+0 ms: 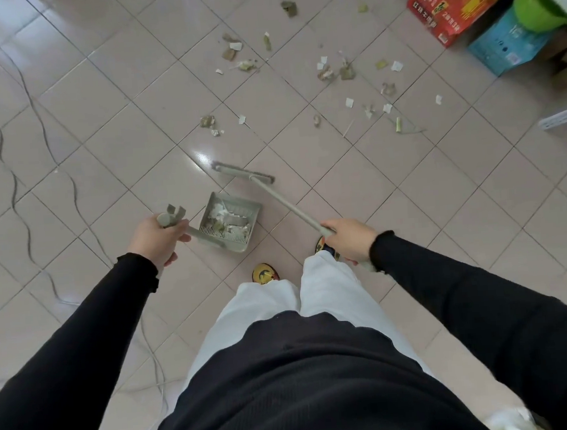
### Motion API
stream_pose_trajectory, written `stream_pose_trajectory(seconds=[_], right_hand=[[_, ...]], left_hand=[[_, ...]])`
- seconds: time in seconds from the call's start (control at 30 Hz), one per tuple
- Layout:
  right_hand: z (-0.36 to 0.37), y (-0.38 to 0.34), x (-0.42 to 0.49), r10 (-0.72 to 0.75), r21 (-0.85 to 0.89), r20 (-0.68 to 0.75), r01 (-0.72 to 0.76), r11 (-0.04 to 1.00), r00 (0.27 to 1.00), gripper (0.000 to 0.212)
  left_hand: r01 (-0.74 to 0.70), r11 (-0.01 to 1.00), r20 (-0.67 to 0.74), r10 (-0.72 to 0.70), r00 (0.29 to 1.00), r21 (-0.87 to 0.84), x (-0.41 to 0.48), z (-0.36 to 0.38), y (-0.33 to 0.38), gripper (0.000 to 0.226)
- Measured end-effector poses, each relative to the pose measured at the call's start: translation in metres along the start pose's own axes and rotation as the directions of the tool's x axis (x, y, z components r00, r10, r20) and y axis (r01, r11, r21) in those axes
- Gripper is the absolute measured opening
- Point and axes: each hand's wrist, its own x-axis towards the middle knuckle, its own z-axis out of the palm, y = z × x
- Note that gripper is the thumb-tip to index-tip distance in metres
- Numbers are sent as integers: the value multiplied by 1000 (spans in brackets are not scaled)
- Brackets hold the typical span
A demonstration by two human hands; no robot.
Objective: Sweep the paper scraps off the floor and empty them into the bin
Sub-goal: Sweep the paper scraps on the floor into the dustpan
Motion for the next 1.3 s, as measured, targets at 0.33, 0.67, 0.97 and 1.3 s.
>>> stream_pose_trajectory(seconds=[0.33,0.67,0.97,1.3], right_hand=[[-5,34,-22,46,102,115,-58,993,992,44],[-15,65,-39,117,572,2,-97,814,993,21],[-50,135,-30,361,847,38,-222,483,932,17],[-95,218,-16,468,892,-87,-140,430,880,25]], left_hand=[[-32,999,30,32,999,-1,1,8,5,6],[-133,989,121,124,985,66,6,30,32,2],[-241,961,252,201,947,139,8,90,90,23],[-344,919,349,264,899,191,7,188,177,14]])
